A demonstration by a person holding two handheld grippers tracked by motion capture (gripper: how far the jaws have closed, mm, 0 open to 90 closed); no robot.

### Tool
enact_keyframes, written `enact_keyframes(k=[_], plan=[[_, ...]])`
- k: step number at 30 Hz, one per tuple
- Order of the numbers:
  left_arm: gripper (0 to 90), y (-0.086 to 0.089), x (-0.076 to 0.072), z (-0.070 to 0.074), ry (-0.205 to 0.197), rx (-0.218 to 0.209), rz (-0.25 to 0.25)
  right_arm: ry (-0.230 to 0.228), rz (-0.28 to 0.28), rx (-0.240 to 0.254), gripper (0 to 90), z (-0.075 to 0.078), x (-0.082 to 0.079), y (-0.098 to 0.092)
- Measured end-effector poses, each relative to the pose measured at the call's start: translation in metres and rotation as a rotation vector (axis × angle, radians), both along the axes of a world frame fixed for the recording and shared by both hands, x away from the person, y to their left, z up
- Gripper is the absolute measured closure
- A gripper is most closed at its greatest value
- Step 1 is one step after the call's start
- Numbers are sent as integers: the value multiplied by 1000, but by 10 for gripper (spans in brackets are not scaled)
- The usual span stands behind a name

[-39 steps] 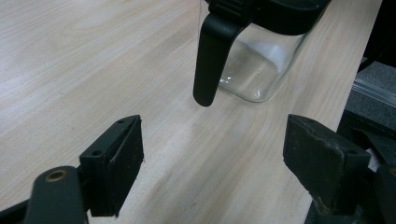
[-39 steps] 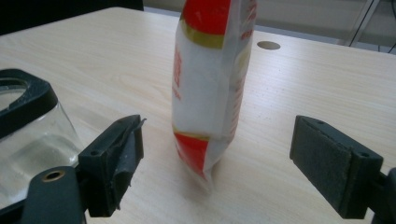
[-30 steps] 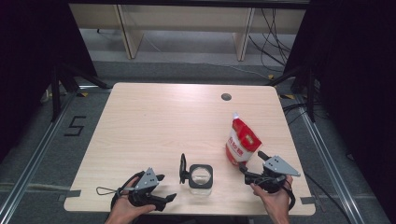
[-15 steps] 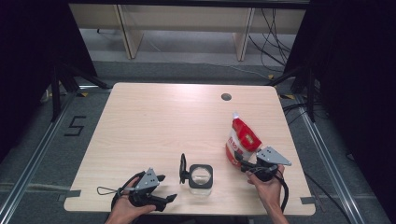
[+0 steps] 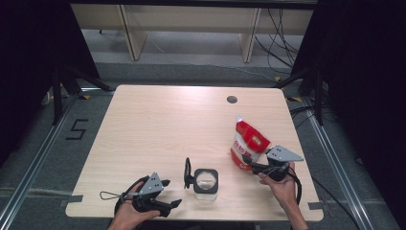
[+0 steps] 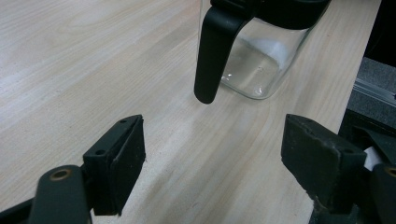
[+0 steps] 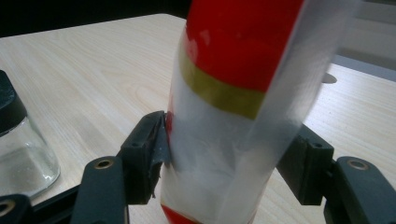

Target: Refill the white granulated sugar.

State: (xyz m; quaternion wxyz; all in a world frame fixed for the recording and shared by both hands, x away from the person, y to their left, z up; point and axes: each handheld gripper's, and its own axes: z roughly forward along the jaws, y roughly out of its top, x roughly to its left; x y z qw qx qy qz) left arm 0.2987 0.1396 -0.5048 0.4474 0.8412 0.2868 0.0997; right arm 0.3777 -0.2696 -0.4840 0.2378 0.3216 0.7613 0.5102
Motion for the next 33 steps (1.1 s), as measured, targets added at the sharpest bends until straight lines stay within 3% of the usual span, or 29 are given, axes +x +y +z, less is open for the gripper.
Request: enact_keyframes(k=[3, 4, 6, 7, 8, 11, 16, 17, 18, 20, 21, 22, 23, 27, 29, 31, 32, 33], plan=[[213, 0, 0, 0, -8, 1, -8, -10, -28, 21, 371, -1, -1, 4], [214, 0, 0, 0, -2, 3, 0, 12, -34, 20, 354, -2, -4, 5], [214, 0, 0, 0, -3, 0, 0, -37, -29, 15, 307, -5, 1, 8], [214, 0, 0, 0, -6, 4, -4, -3, -47, 27, 293, -6, -2, 11], [214, 1, 1, 0, -12, 13, -16, -37, -50, 5, 275, -7, 0, 12], [213, 0, 0, 0, 5, 1, -6, -2, -79, 63, 258, -10, -2, 17], [213, -1, 0, -1, 4, 2, -6, -23, -112, 93, 206, -12, 3, 14], [214, -1, 0, -1, 1, 1, -9, -63, -98, 77, 202, -13, 7, 12], [214, -1, 0, -1, 4, -2, -7, -18, -101, 109, 194, -13, 5, 14], [214, -1, 1, -1, -15, 10, -18, -37, -122, 128, 192, -14, 7, 15], [213, -1, 1, -1, -12, 9, -17, -56, -103, 151, 193, -16, 10, 15], [213, -1, 1, 0, -5, 8, -14, -50, -90, 136, 196, -15, 11, 15], [214, -1, 0, 0, 0, 1, -8, -64, -110, 132, 199, -15, 11, 15], [214, -1, 0, -1, 4, -1, -6, -59, -98, 150, 211, -19, 16, 16], [214, -1, 0, 0, 0, 4, -9, -75, -123, 158, 220, -21, 16, 17], [214, 0, 1, 0, -11, 12, -22, -78, -95, 157, 246, -22, 18, 18], [214, -1, 0, 0, 0, 7, -9, -66, -119, 164, 248, -22, 16, 19], [214, 0, 1, 0, -6, 9, -15, -60, -98, 170, 249, -23, 17, 19]])
